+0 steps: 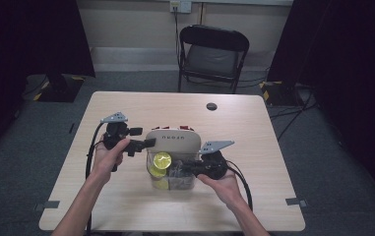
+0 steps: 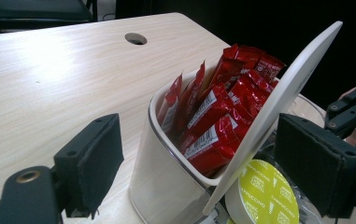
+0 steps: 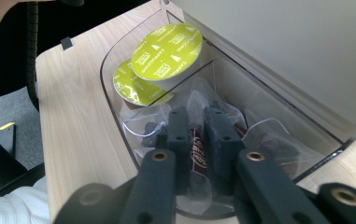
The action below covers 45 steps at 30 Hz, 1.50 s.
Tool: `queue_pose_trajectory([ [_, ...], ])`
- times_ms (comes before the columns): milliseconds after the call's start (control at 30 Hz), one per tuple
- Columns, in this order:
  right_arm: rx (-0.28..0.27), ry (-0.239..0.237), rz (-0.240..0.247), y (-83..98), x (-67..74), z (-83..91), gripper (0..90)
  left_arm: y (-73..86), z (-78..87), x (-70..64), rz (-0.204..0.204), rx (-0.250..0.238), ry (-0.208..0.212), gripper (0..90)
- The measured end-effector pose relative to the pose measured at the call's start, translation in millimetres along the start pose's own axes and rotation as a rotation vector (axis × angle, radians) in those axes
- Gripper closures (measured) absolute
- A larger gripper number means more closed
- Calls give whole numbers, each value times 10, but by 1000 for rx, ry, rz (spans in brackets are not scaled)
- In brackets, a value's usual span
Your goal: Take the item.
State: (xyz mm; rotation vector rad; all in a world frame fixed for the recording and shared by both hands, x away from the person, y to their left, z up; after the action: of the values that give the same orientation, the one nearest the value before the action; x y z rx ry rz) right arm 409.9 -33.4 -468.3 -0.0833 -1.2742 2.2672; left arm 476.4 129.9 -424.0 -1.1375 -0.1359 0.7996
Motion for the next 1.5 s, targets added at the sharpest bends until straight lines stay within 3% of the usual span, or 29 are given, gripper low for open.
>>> queue_pose_trajectory([
  [1200, -73, -21, -18, -117, 30, 101, 892, -2, -6, -3, 7, -4, 3, 153],
  [1500, -104, -26, -11, -200, 49, 193, 899, 12, -16, -4, 1, 10, -1, 153],
])
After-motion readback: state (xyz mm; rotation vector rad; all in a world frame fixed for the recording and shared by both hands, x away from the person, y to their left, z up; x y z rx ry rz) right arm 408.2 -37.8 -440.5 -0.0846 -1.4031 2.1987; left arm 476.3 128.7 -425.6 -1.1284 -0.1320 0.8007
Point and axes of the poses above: each handheld gripper's, and its own axes: z roughly backward along the jaws, y roughly out of its underside, x roughly to its left, the point moved 10 cm from there along -z, roughly forward along the jaws
